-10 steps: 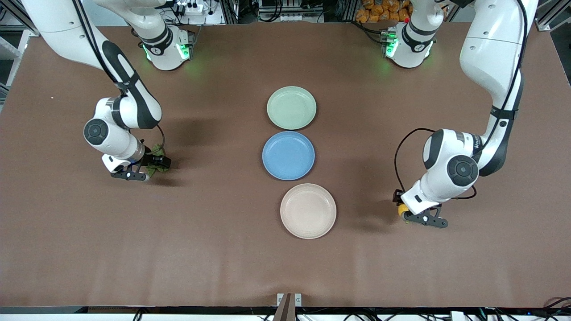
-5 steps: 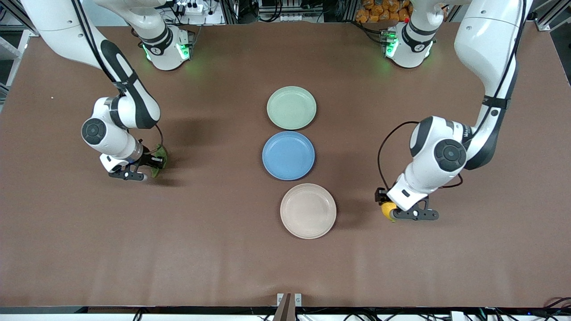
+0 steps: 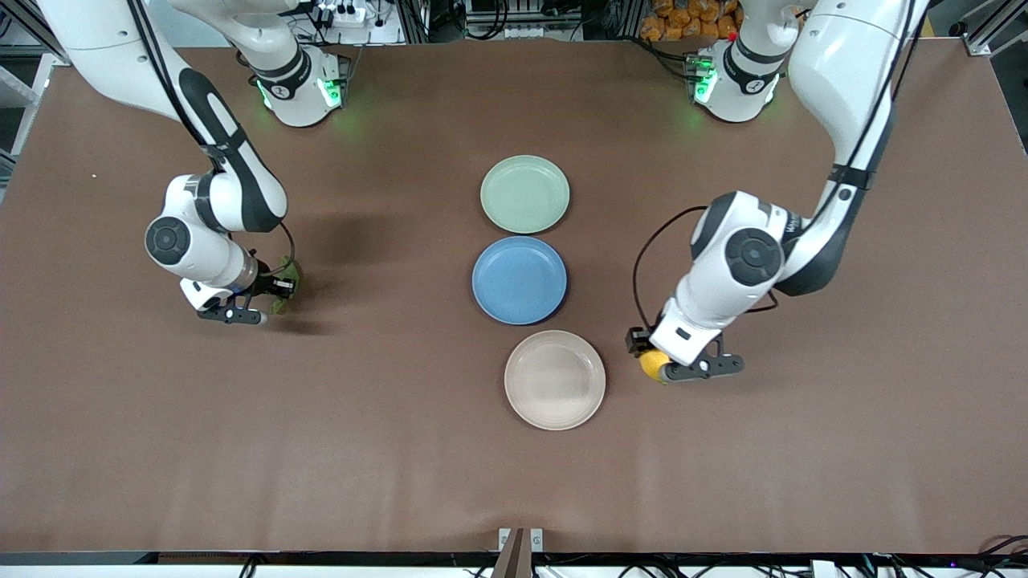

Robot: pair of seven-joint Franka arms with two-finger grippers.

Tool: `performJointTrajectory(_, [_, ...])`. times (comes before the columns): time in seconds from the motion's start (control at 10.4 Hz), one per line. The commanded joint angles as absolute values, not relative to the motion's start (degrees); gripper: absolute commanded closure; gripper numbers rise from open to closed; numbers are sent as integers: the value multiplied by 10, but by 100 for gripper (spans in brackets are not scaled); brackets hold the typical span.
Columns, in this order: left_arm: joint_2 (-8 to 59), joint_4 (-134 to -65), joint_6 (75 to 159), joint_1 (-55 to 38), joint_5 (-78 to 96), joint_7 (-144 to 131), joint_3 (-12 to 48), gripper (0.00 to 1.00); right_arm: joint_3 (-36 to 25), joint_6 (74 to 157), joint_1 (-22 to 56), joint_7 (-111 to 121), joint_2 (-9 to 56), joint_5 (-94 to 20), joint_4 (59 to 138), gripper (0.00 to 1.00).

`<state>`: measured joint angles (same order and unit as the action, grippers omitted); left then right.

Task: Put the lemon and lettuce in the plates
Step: 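Carry the lemon to the cream plate while the right gripper carries the lettuce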

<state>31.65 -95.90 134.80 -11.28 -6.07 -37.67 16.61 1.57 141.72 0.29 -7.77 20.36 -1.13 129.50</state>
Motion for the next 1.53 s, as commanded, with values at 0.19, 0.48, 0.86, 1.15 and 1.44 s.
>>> performJointTrajectory(0.19, [379,-893,1352,-182,-75,-489,153,100,41,1244,4,-88,148,-13,1226,100])
performJointTrajectory(0.48, [422,-872,1405,-227,-119,-568,128,100,65,1153,7,-109,136,-78,1166,100])
performJointTrajectory(0.86, [451,-871,1504,-291,-118,-634,61,100,82,1122,114,-297,141,-77,1108,100])
performJointTrajectory(1.15, [444,-880,1518,-286,-121,-654,57,0,82,1125,176,-370,144,-78,1092,100])
performJointTrajectory(1.44, [433,-884,1513,-273,-121,-653,57,0,82,1127,242,-440,146,-79,1090,100])
